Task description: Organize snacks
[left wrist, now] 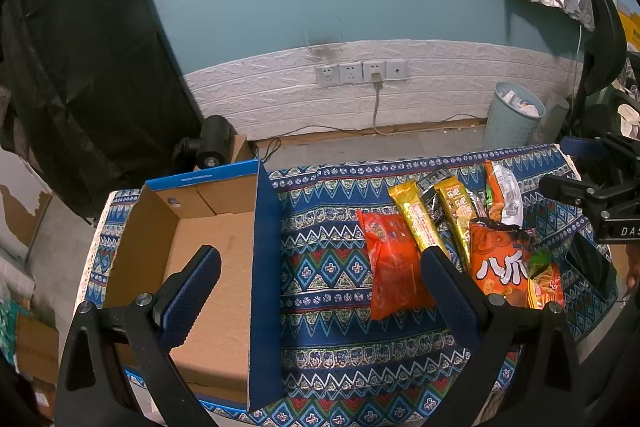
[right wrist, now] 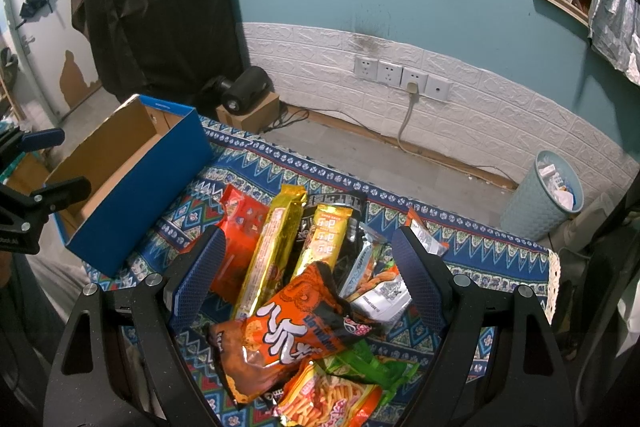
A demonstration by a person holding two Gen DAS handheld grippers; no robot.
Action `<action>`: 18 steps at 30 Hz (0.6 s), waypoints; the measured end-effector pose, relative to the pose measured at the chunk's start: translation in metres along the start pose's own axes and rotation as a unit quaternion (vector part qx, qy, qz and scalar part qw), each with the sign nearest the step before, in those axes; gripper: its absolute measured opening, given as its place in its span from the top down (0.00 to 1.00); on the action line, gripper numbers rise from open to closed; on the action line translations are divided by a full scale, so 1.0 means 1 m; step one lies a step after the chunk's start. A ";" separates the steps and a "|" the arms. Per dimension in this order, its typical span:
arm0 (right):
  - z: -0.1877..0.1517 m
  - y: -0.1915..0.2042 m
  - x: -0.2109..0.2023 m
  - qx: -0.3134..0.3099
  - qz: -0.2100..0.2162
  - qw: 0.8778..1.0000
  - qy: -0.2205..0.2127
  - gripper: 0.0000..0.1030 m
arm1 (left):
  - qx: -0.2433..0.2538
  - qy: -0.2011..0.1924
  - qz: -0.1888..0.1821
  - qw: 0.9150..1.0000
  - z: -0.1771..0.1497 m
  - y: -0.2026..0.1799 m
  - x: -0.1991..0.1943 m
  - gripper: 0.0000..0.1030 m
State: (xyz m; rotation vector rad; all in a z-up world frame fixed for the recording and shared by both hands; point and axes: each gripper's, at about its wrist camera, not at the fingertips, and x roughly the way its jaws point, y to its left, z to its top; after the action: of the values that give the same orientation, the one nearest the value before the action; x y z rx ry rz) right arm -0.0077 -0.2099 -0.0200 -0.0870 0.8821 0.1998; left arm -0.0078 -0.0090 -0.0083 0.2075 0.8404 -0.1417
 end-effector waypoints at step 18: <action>-0.004 0.001 0.001 0.001 0.001 1.000 0.004 0.19 | 0.008 0.007 -0.003 1.000 0.003 -0.003 0.002 0.01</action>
State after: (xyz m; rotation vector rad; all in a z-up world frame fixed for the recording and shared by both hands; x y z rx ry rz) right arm -0.0101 -0.2090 -0.0231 -0.0854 0.8906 0.2017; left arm -0.0049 -0.0129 -0.0081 0.2206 0.8533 -0.1524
